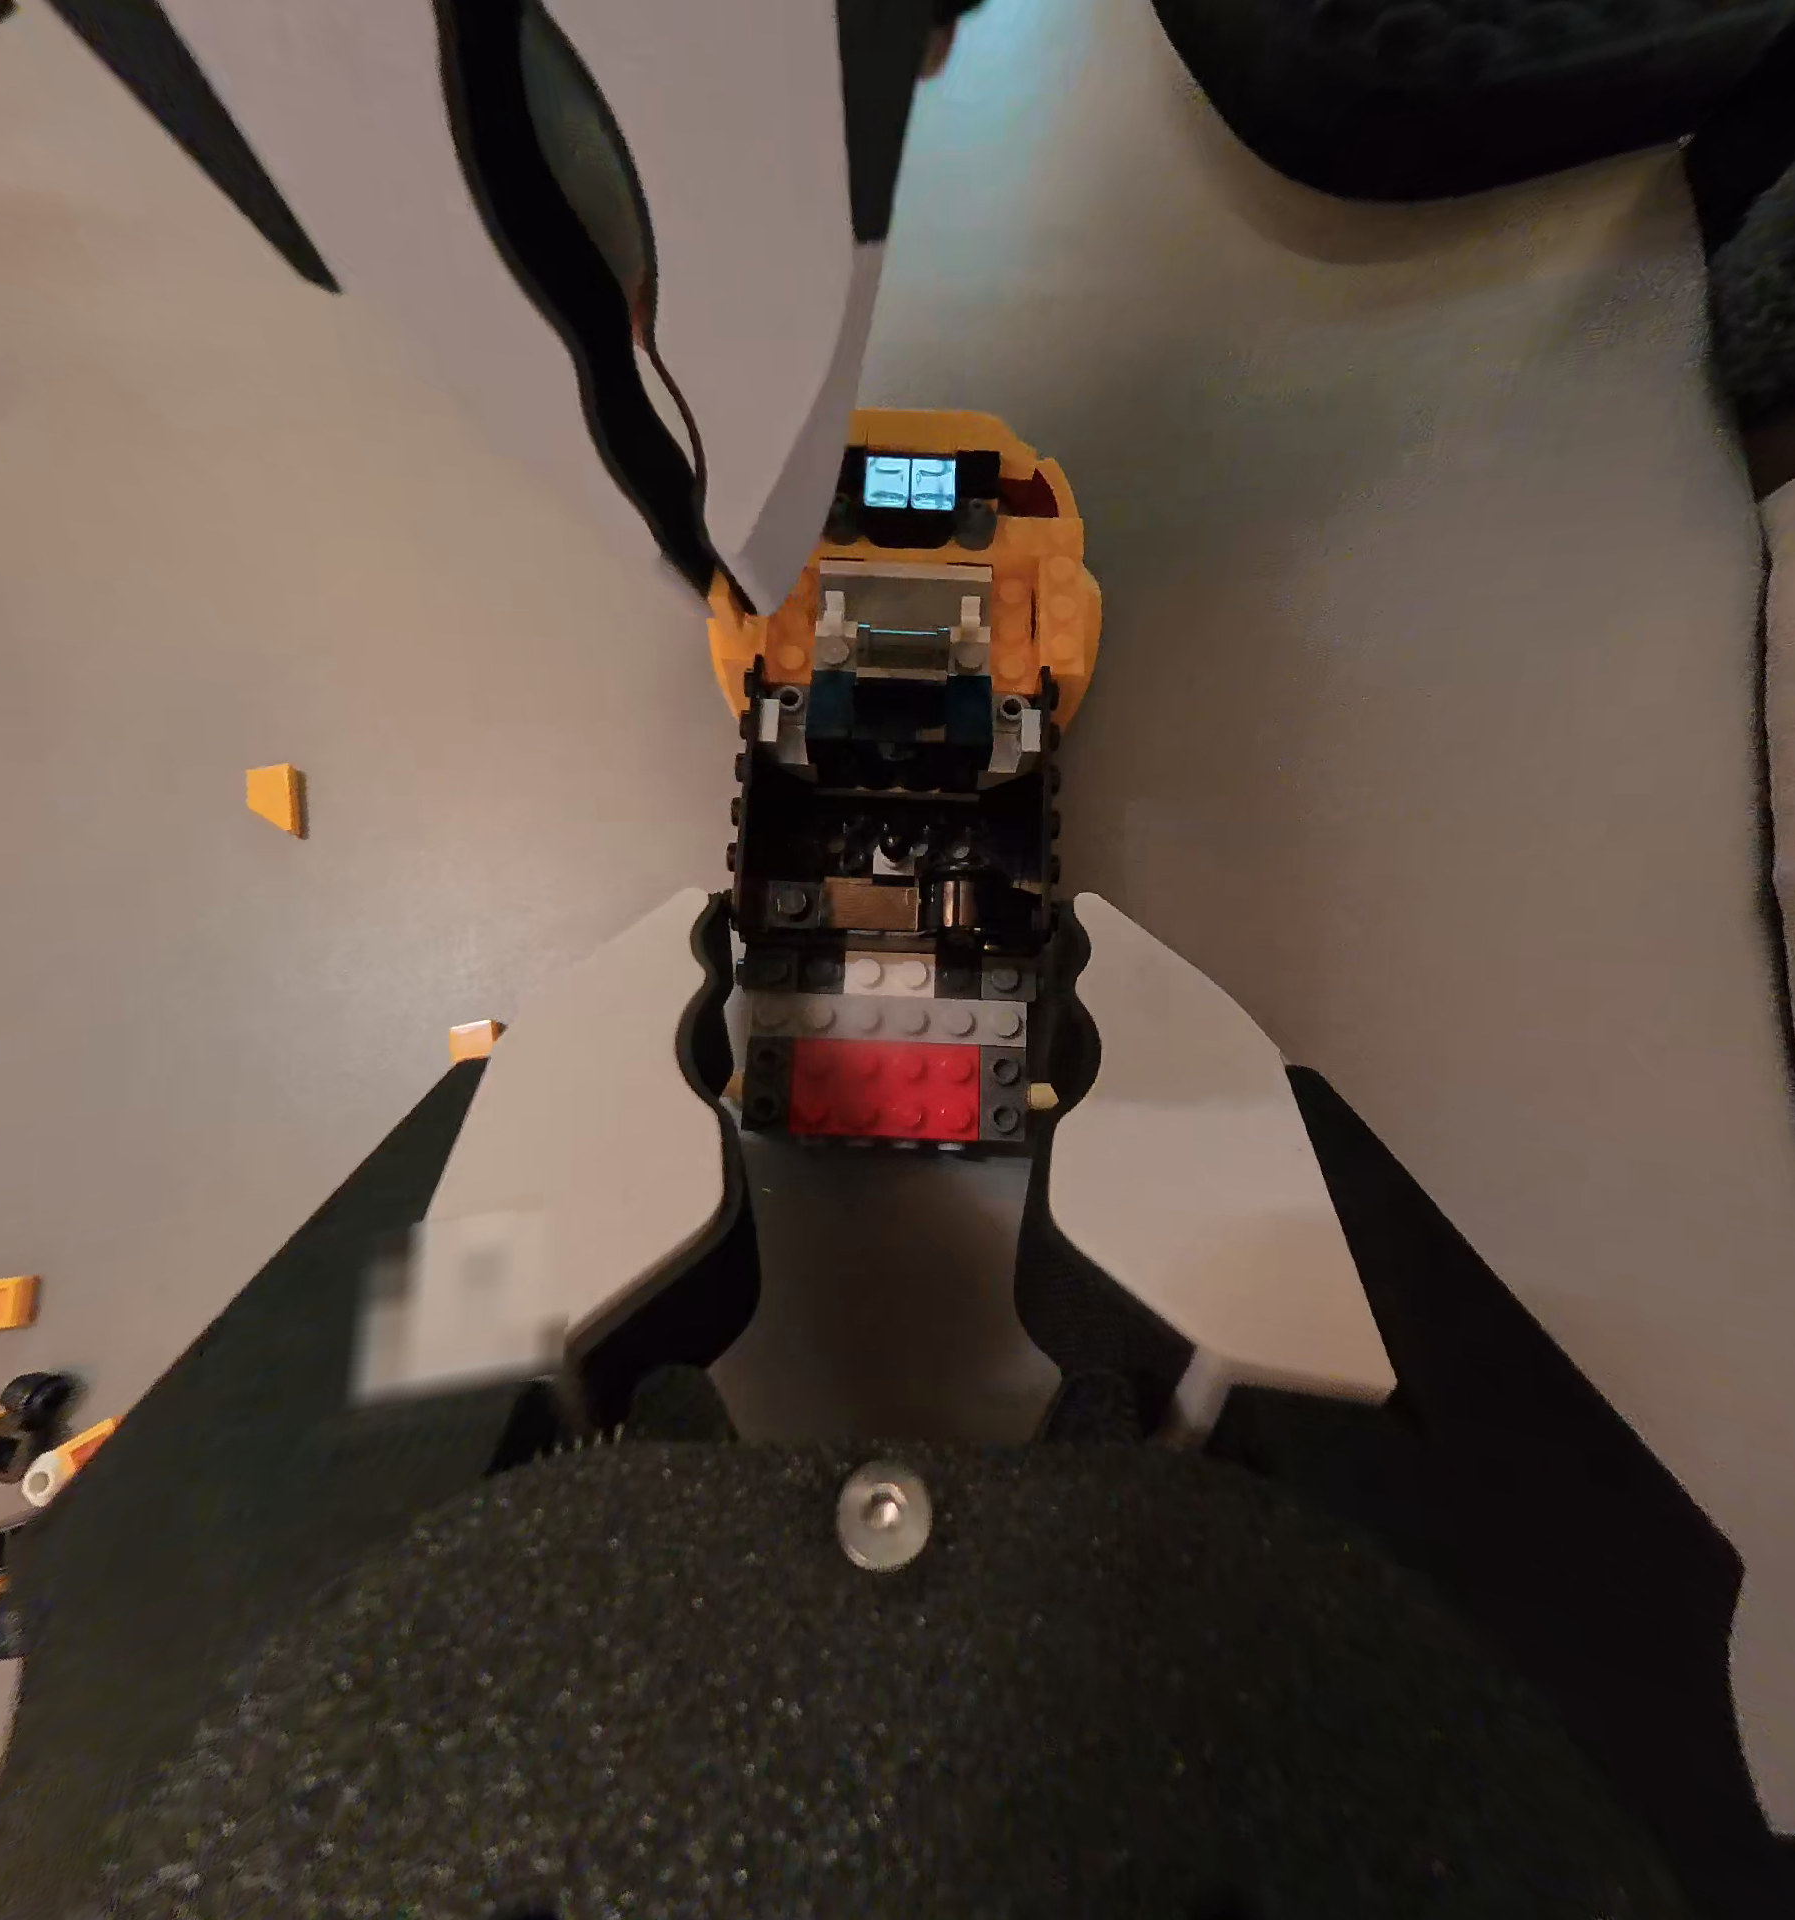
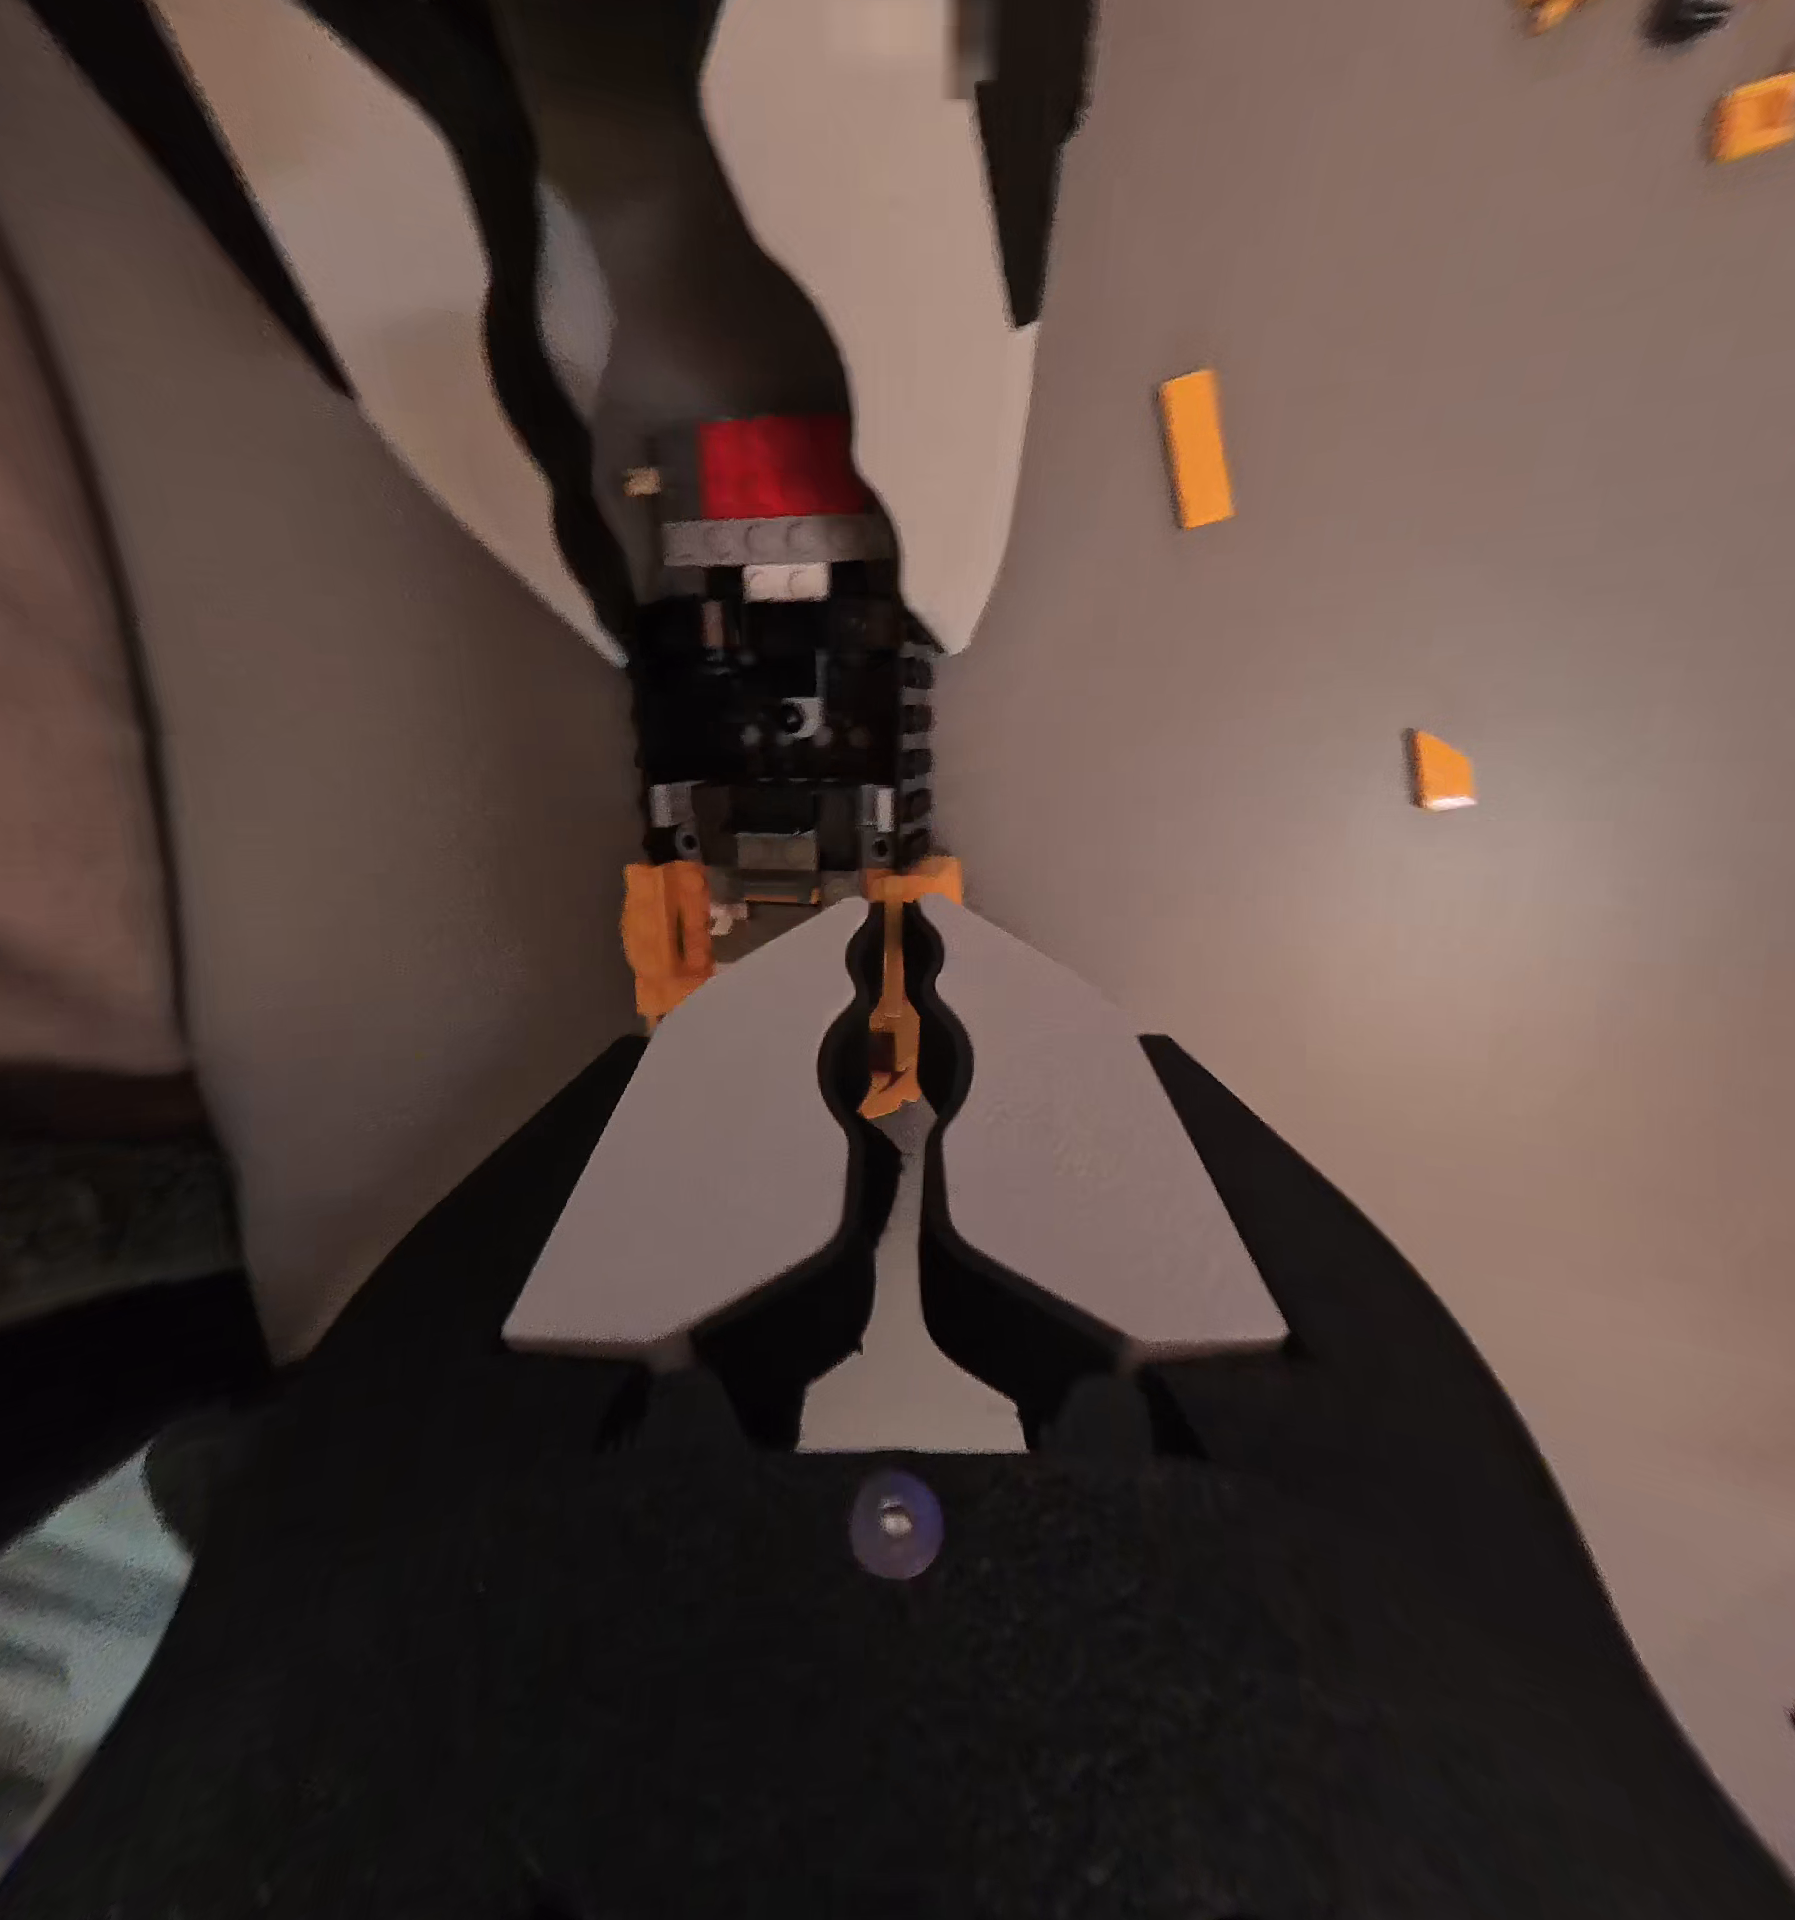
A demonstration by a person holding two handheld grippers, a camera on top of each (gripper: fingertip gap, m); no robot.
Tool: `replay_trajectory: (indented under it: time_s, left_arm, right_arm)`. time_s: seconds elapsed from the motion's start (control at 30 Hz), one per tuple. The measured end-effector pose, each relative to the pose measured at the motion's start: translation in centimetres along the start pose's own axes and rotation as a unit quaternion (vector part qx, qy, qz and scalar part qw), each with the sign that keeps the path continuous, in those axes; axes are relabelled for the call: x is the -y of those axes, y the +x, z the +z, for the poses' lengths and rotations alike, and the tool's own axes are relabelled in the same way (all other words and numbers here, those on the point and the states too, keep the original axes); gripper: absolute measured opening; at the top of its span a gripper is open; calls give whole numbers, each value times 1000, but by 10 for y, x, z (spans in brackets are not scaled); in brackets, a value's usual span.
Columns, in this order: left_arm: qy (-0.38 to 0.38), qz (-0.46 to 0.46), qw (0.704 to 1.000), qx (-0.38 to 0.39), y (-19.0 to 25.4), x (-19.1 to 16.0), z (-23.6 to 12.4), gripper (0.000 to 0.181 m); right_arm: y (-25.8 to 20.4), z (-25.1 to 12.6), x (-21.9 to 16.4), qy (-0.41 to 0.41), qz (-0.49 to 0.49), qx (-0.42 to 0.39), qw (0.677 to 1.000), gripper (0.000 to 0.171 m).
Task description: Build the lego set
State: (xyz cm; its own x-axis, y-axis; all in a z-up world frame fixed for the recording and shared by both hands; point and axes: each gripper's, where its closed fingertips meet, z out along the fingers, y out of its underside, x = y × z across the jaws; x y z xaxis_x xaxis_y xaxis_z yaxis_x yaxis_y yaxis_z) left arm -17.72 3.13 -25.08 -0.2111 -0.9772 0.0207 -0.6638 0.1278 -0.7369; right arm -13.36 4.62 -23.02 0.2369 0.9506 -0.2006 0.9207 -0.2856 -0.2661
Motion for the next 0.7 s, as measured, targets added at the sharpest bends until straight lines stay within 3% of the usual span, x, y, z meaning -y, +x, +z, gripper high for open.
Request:
replay_trajectory:
  time_s: [0.13,0.33,0.7]
  left_arm:
    - [3,4,1000,-4,1,0,0,58]
    - [6,6,1000,-9,1,0,-1,59]
    - [10,5,1000,-12,2,0,0,58]
  right_arm:
    - [-4,4,-2,-20,-31,67,997,3]
    - [0,8,-5,-35,-45,98,994,10]
    - [0,3,-5,13,-11,119,993,12]
